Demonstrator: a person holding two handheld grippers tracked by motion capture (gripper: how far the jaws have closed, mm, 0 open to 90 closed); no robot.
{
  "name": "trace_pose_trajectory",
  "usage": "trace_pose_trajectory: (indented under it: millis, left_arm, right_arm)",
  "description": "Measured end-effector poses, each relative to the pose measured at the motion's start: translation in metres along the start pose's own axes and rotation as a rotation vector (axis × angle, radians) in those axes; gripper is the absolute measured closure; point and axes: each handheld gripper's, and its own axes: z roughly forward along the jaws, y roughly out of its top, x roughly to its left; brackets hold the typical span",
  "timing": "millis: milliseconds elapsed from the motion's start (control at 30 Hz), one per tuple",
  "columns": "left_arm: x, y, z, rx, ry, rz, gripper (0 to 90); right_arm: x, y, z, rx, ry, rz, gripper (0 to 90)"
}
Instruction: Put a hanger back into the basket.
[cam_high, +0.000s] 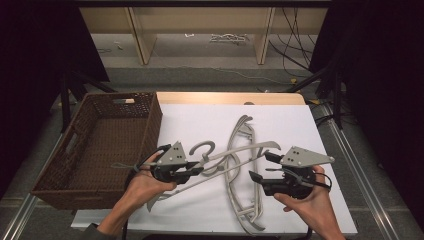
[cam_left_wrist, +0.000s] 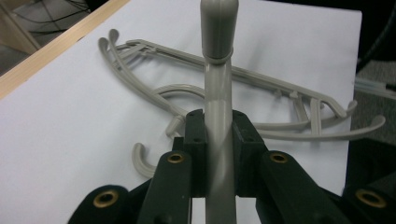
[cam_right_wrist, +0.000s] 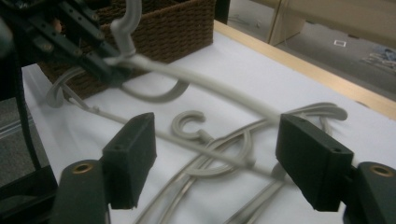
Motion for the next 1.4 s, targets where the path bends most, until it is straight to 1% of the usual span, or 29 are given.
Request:
trace_pose_trajectory:
  millis: [67,100,133,167,200,233,300,333,367,400,467,500,533,567,700,733,767,800,833,867,933,1000,1033,1067,1167,1233,1333,1367,1400]
  left_arm:
    - [0.004,0.0,-0.005,-0.013,0.006,-0.037,79.0]
    - [0.008,0.0,-0.01,-0.027,0.017,-0.069,79.0]
    - [0.01,0.001,-0.013,-0.037,0.016,-0.081,78.9]
    - [0.01,0.001,-0.013,-0.037,0.016,-0.081,79.0]
    - [0.011,0.001,-0.016,-0.041,0.015,-0.107,78.9]
    - [0.012,0.001,-0.017,-0.058,0.005,-0.128,78.9]
    - [0.013,0.004,-0.021,-0.073,0.0,-0.147,78.9]
    - [0.015,0.009,-0.025,-0.085,-0.011,-0.176,79.0]
    - [0.015,0.009,-0.025,-0.085,-0.011,-0.176,78.9]
    - [0.018,0.013,-0.03,-0.096,-0.015,-0.185,79.0]
    - [0.019,0.016,-0.033,-0.102,-0.022,-0.196,79.0]
    - [0.021,0.021,-0.041,-0.1,-0.022,-0.202,78.9]
    - [0.021,0.021,-0.041,-0.1,-0.022,-0.202,78.9]
    - [0.024,0.027,-0.05,-0.104,-0.007,-0.206,79.0]
    - [0.029,0.035,-0.065,-0.108,0.023,-0.196,79.0]
    - [0.031,0.037,-0.074,-0.115,0.031,-0.199,78.9]
    - [0.031,0.037,-0.074,-0.115,0.031,-0.199,79.0]
    - [0.033,0.037,-0.078,-0.119,0.035,-0.198,79.0]
    - [0.038,0.037,-0.086,-0.133,0.045,-0.213,79.0]
    - [0.041,0.036,-0.091,-0.141,0.054,-0.215,79.0]
    - [0.043,0.035,-0.094,-0.144,0.056,-0.219,79.0]
    - [0.052,0.03,-0.102,-0.153,0.067,-0.246,79.0]
    - [0.052,0.03,-0.102,-0.153,0.067,-0.246,79.0]
    - [0.055,0.028,-0.104,-0.162,0.073,-0.258,79.0]
    - [0.071,0.021,-0.118,-0.185,0.11,-0.293,79.0]
    - [0.074,0.019,-0.122,-0.188,0.121,-0.299,79.0]
    - [0.085,0.015,-0.133,-0.192,0.161,-0.316,79.0]
    - [0.089,0.014,-0.136,-0.186,0.182,-0.318,79.0]
    - [0.096,0.01,-0.143,-0.176,0.217,-0.323,79.0]
  right_arm:
    - [0.002,-0.001,0.002,0.007,-0.005,0.003,26.9]
    - [0.006,-0.005,0.007,0.031,-0.014,0.003,26.1]
    - [0.007,-0.007,0.011,0.045,-0.014,0.005,26.1]
    - [0.009,-0.009,0.014,0.057,-0.009,0.009,26.0]
    - [0.01,-0.012,0.018,0.065,-0.012,0.011,25.5]
    - [0.011,-0.013,0.021,0.077,-0.013,0.005,25.4]
    - [0.012,-0.015,0.024,0.085,-0.006,0.0,25.6]
    - [0.014,-0.018,0.026,0.074,-0.018,0.007,25.2]
    - [0.014,-0.018,0.026,0.079,-0.015,0.003,24.9]
    - [0.014,-0.019,0.026,0.068,-0.023,0.002,24.8]
    - [0.015,-0.021,0.026,0.057,-0.033,0.003,24.7]
    - [0.014,-0.025,0.026,0.065,-0.036,0.012,24.7]
    - [0.013,-0.028,0.027,0.06,-0.036,0.015,24.7]
    - [0.012,-0.03,0.027,0.054,-0.044,0.02,24.8]
    - [0.01,-0.037,0.028,0.071,-0.047,0.036,24.6]
    - [0.009,-0.04,0.028,0.083,-0.039,0.042,24.6]
    - [0.009,-0.04,0.028,0.083,-0.039,0.042,24.6]
    - [0.008,-0.043,0.029,0.08,-0.041,0.048,24.5]
    - [0.009,-0.043,0.029,0.081,-0.039,0.059,24.1]
    - [0.008,-0.044,0.03,0.085,-0.039,0.051,23.5]
    - [0.008,-0.045,0.031,0.085,-0.036,0.061,22.4]
    - [0.008,-0.046,0.033,0.088,-0.038,0.053,21.9]
    - [0.008,-0.046,0.033,0.088,-0.038,0.053,21.9]
    - [0.008,-0.047,0.034,0.089,-0.034,0.057,21.9]
    - [0.009,-0.048,0.035,0.085,-0.032,0.053,21.6]
    - [0.009,-0.048,0.035,0.087,-0.032,0.054,21.6]
    - [0.008,-0.048,0.035,0.095,-0.037,0.059,21.1]
    - [0.009,-0.049,0.035,0.094,-0.032,0.071,21.1]
    - [0.008,-0.049,0.036,0.089,-0.034,0.064,21.1]
